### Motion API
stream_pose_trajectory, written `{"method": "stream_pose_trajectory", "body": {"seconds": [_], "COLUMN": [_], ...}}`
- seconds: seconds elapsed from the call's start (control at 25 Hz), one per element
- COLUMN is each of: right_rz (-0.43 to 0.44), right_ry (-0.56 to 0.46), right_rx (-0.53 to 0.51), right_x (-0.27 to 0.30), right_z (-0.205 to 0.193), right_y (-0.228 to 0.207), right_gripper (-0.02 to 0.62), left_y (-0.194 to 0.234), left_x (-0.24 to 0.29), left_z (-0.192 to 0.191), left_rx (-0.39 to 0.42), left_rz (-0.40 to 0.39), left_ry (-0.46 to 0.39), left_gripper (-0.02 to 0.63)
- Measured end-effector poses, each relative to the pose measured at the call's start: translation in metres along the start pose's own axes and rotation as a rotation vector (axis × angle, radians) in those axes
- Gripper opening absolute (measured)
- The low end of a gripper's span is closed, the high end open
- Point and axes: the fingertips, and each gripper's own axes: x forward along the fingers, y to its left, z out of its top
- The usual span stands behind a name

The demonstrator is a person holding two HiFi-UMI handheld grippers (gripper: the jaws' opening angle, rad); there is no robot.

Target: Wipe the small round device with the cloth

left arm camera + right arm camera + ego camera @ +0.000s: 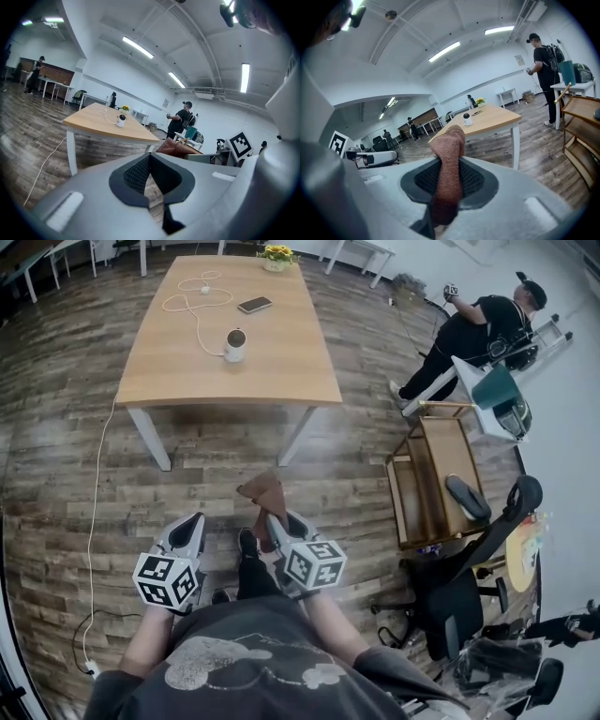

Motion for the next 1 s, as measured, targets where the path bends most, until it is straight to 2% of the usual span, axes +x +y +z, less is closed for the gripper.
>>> {"method": "stream_pose_trajectory", "body": {"seconds": [0.52, 0.8, 1.0], "right_rz": [0.112, 0.148, 0.177], "right_ry": [0.015, 0.032, 0.053], "right_rx": [0.007, -0.004, -0.016], "right_x": [0.104, 0.135, 0.155], "right_z": [0.092, 0.120, 0.130], "right_y": [-0.069, -0.104, -0.105], "right_gripper": [0.075, 0.074, 0.074], "left_y": [0.027, 0.030, 0.041], "left_x": [0.113, 0.159, 0.173], "left_z": [0.061, 0.091, 0.107], "left_rx": [-0.006, 0.029, 0.034], "left_rz": [0.096, 0.145, 0.180], "left_ry": [-0.004, -0.032, -0.047], "left_gripper": [0.018, 0.018, 0.018]}}
